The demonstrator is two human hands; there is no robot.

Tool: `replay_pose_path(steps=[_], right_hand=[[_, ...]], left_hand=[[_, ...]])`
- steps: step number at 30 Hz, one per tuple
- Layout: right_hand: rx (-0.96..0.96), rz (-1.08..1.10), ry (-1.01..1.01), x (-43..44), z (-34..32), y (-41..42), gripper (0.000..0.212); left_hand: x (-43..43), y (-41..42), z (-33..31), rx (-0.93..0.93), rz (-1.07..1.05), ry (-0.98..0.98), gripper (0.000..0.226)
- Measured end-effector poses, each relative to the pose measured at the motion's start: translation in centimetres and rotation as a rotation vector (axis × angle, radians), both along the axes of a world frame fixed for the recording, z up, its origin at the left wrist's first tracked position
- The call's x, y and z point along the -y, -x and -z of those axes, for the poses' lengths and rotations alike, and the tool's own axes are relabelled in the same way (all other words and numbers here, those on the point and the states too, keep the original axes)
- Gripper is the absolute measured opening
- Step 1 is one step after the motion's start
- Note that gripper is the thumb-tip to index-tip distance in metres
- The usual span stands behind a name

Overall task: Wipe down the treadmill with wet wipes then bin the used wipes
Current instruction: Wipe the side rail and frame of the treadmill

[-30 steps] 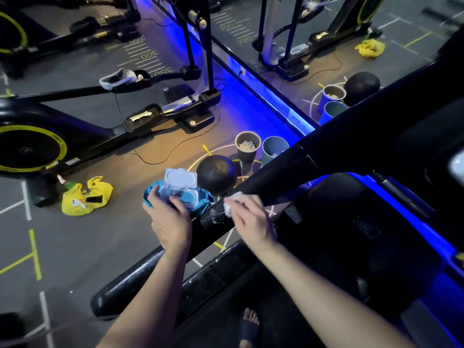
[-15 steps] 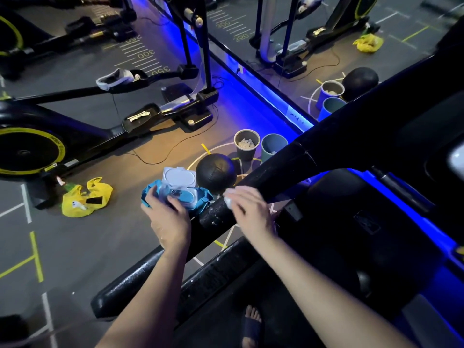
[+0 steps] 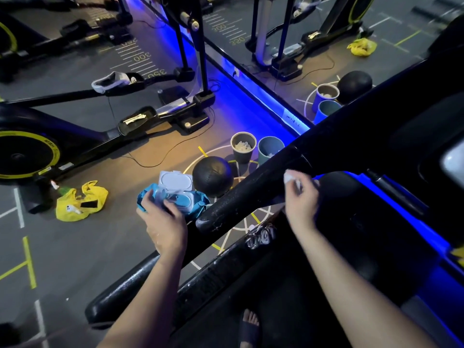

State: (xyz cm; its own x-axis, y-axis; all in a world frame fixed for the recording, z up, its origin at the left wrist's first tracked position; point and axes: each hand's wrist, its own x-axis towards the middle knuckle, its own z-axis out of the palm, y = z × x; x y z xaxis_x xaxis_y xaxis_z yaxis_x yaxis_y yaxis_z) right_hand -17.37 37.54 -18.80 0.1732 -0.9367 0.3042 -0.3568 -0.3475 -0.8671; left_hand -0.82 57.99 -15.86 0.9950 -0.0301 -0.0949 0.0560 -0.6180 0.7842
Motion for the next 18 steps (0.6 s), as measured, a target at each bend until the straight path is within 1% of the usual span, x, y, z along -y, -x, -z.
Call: replay_pose_path(steps=[2, 5, 8, 11, 13, 15, 18], right_hand=[[0.017, 0.012, -0.077, 2.7, -0.1, -0.3, 0.028], [-0.037, -0.042, 0.012, 1.6, 0.4, -1.2, 0.028], [-0.070, -0.220, 0.024, -2.4, 1.2, -1.3, 0.022], [-0.101, -0.448, -0.038, -6.1, 2.7, -0.8, 0.021], [-0.073, -0.522, -0.073, -7.7, 2.8, -0.7, 0.023], [0.003, -0.479, -0.103, -7.8, 1.9, -1.0, 0.023], [0.136, -0.197, -0.148, -4.7, -0.3, -2.5, 0.022]], left_hand=[[0.1, 0.0, -0.1, -0.001, 0.002, -0.004, 0.043], [0.1, 0.1, -0.2, -0.004, 0.004, -0.006, 0.043], [0.1, 0.0, -0.1, -0.006, 0.002, -0.005, 0.043], [0.0, 0.1, -0.2, 0.000, 0.002, -0.005, 0.043], [0.0, 0.1, -0.2, -0.004, -0.002, -0.006, 0.043], [0.0, 0.2, -0.3, 0.001, -0.002, -0.005, 0.043], [0.1, 0.1, -0.2, 0.006, 0.001, -0.007, 0.043]])
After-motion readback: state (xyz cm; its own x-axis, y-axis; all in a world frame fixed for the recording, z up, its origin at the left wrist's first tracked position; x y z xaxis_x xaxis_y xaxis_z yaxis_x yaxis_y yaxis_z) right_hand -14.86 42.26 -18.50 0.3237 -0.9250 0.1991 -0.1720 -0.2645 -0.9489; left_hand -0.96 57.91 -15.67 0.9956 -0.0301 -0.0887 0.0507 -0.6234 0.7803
